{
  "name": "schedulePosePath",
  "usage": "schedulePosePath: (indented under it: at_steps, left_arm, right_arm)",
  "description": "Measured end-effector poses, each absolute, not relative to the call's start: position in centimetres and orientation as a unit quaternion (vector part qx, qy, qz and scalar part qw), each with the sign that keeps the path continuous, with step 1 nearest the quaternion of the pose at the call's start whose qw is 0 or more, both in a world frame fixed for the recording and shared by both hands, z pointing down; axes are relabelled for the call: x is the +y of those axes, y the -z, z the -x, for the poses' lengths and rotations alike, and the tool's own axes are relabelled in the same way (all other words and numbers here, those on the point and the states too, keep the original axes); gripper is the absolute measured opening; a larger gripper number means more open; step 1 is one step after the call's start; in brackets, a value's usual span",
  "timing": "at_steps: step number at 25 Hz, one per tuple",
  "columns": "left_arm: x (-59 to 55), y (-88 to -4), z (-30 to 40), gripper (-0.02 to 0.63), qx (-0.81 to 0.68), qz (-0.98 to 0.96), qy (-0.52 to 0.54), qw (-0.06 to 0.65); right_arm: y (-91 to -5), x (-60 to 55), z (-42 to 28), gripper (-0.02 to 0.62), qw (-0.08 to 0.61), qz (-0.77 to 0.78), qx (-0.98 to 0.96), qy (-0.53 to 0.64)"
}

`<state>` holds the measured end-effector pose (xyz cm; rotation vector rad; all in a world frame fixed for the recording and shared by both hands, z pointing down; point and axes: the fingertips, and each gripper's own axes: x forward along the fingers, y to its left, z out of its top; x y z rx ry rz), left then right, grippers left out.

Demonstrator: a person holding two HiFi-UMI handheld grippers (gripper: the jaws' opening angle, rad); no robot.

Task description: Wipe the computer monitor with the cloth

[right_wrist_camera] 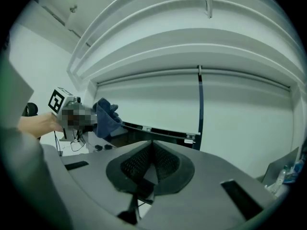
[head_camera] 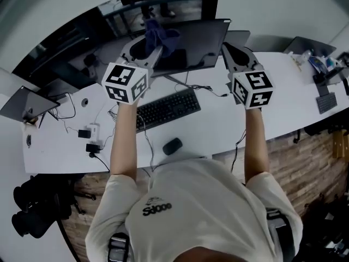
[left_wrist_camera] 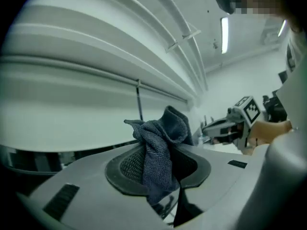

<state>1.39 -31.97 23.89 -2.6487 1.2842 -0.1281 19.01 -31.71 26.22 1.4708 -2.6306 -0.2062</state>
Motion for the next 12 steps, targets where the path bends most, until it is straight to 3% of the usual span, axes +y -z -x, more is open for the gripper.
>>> schedulePosePath:
  at_steps: [5, 12]
  left_arm:
    - [-30.0, -25.1, 8.0, 0.135, 0.517, 0.847, 0.072, 0.099]
    - [-27.1, -25.5, 14.4, 0.135, 0.560, 0.821, 0.064, 0.095]
  right_arm:
    - [-25.4, -31.2, -13.7, 0.006, 0.062, -0.463, -0.880, 0.088]
    - [-24.8, -30.9, -8.6, 0.006, 0.084, -0.439, -0.886, 0.123]
